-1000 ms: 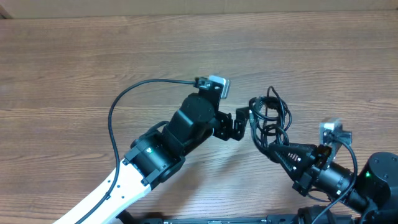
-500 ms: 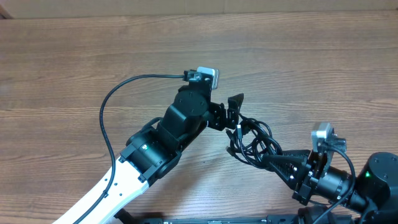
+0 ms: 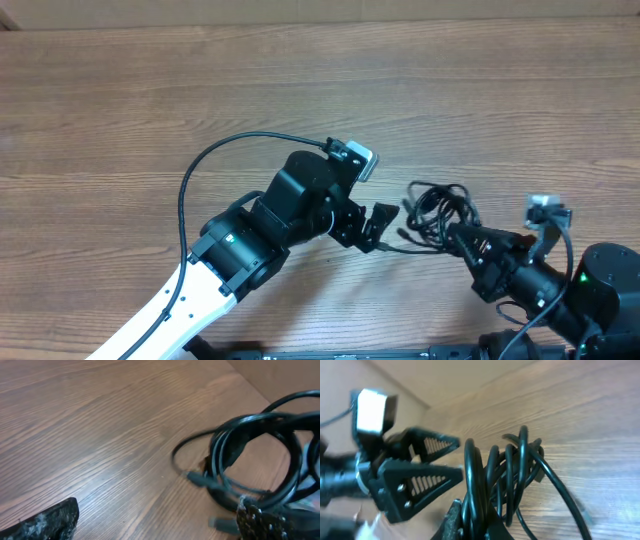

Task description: Untangle cables

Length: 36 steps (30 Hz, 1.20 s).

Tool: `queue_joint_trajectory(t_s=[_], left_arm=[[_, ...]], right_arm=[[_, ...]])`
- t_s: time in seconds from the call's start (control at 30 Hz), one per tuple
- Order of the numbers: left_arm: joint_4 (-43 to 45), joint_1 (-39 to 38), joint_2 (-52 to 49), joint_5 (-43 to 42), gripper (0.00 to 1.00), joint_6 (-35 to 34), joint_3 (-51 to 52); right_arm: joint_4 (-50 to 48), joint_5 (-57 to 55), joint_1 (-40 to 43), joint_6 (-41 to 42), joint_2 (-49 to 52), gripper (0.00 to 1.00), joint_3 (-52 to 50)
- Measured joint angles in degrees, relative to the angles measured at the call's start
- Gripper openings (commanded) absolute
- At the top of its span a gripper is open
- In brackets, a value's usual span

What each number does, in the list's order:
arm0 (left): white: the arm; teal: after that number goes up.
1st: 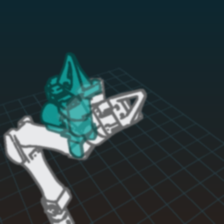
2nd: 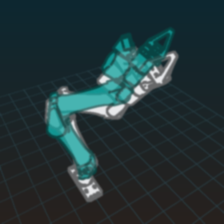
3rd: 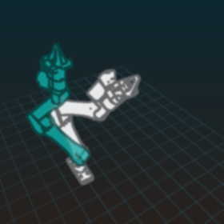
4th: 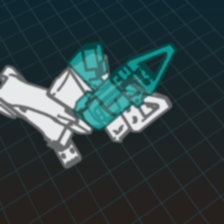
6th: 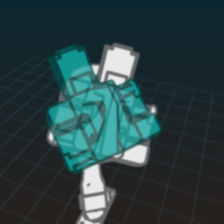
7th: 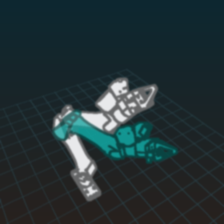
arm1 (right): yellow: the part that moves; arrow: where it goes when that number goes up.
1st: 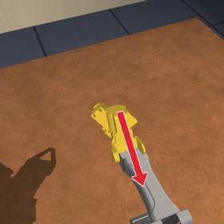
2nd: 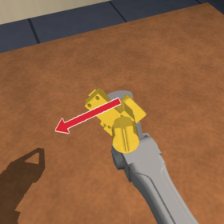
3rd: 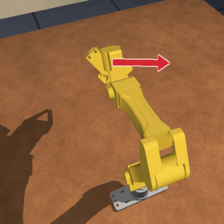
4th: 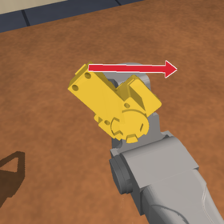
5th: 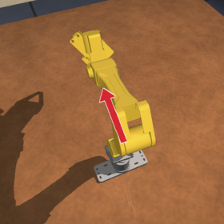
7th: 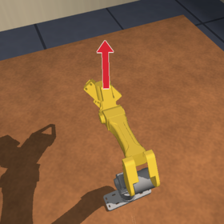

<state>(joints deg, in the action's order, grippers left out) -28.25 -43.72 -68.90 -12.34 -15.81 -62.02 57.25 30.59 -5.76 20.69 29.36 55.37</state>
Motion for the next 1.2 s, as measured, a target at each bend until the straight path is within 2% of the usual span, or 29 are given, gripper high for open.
queue_joint_trajectory(t_s=[0.07,0.2,0.4,0.6,0.83,0.97,1.2], left_arm=[[0.55,0.00,0.11,-1.05,1.00,0.70,0.00],[3.06,0.57,0.13,-4.96,1.00,1.01,0.00],[2.58,0.74,0.17,-17.62,1.00,0.98,-0.02],[-1.38,0.50,0.17,-21.79,1.00,-0.28,0.00],[0.00,-2.82,0.22,-20.15,1.00,-0.28,-0.02],[-0.59,-3.19,0.24,-14.43,1.00,-0.96,-0.02],[0.00,-3.96,0.24,-2.34,1.00,-10.38,-0.02]], right_arm=[[3.17,2.21,0.00,-6.64,0.00,0.04,0.00],[4.35,3.74,0.00,-13.14,0.00,0.04,0.00],[3.13,6.10,0.00,-15.58,0.00,0.04,0.00],[0.52,11.26,-0.02,-16.00,0.00,0.04,0.00],[-1.68,15.23,0.00,-16.04,0.00,0.04,0.00],[-2.36,17.55,0.00,-16.20,0.00,0.04,0.00],[-4.83,22.71,0.04,-16.26,0.42,0.04,-0.04]])
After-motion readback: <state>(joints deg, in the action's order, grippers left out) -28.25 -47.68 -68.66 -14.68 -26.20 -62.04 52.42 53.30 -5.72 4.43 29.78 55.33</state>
